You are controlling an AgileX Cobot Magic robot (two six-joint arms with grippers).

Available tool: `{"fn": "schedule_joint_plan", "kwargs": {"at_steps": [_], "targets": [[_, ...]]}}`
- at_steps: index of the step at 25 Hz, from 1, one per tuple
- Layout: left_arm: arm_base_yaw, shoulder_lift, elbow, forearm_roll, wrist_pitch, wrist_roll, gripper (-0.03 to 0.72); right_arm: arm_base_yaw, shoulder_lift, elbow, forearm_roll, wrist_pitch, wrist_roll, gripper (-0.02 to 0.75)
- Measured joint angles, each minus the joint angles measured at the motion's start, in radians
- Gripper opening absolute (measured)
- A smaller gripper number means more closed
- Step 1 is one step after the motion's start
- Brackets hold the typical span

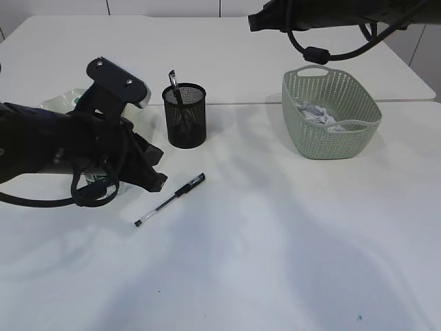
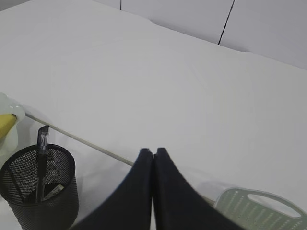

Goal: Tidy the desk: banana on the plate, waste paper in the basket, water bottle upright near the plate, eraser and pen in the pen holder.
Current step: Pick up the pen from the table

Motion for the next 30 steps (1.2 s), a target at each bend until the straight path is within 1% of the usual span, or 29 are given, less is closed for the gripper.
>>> {"fn": "schedule_joint_plan", "kwargs": {"at_steps": [6,14,19,22,26,30], "targets": [[0.000,0.025,-0.051,0.006,0.057,0.002,-0.018,-0.004,0.011,0.000,0.013,0.002,0.000,-0.016],[0.000,0.025,-0.054,0.006,0.130,0.002,-0.017,-0.004,0.015,0.000,0.026,0.015,0.000,-0.016],[0.000,0.025,-0.054,0.006,0.139,0.002,0.008,-0.004,0.015,0.000,0.041,0.030,0.000,-0.016],[0.000,0.025,-0.054,0.006,0.141,0.002,0.029,-0.004,0.015,0.000,0.043,0.041,0.000,-0.016],[0.000,0.025,-0.054,0.004,0.141,0.002,0.078,-0.004,0.015,0.000,0.051,0.043,0.000,-0.016],[0.000,0.025,-0.054,-0.027,0.148,0.002,0.158,-0.004,0.015,0.000,0.060,0.043,0.000,-0.016]]}}
